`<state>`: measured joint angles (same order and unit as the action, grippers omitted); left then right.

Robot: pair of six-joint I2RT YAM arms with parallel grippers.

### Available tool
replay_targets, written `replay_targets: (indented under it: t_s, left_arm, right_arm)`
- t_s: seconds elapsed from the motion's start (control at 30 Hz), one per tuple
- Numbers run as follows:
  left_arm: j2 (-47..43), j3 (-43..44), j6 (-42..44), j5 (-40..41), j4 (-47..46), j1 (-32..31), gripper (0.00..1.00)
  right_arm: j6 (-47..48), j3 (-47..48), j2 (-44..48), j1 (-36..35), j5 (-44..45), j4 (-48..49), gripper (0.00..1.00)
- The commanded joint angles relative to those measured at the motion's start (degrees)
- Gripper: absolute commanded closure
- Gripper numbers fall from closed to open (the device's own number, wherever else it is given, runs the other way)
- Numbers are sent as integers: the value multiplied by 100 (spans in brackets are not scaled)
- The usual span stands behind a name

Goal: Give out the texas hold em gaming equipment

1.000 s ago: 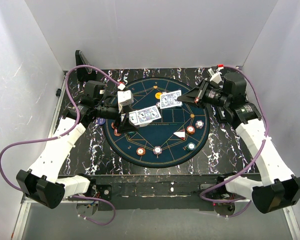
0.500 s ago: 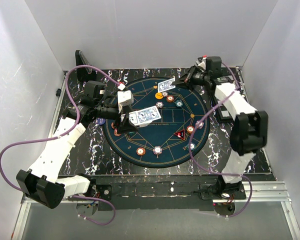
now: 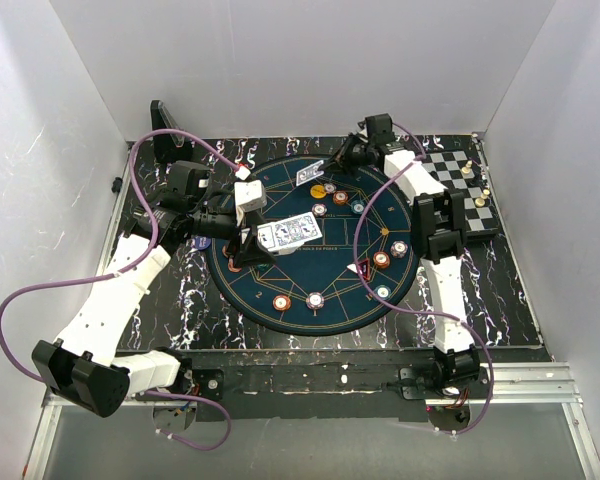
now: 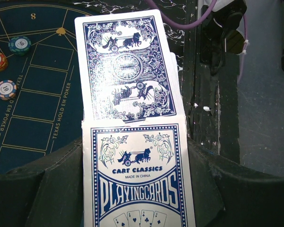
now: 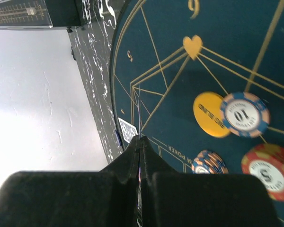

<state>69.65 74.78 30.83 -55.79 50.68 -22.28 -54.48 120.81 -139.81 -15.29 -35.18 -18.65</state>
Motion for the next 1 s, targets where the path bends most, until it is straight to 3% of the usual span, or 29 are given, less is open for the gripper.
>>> replay_targets:
  t_s: [0.0,0.33,0.37,0.43,0.53,0.67,0.97]
  left_arm:
    - [-83,238,2,-204,83,31,60]
    - [-144,151,-130,-257,-137,31,60]
    - [-136,151,-156,-266,-154,22,60]
    - [-153,98,-174,-266,-198,31,60]
    - [-206,45,-209,-248,-242,31,60]
    - [-215,106,-262,-239,-225,31,60]
    - [-206,89,-297,-222,-198,31,59]
  right_arm:
    - [87,1250,-450,-106,195,-638,99]
    - [-28,267,-187,-106,433,-586,99]
    - [-28,293,-170,-106,416,-674,95]
    - [-2,285,-56,-106,363,-788,70]
    - [104,162,190,-106,459,-833,46]
    - [227,109,532,-62,450,-929,33]
    - [323,-691,1851,-44,310,-489,18]
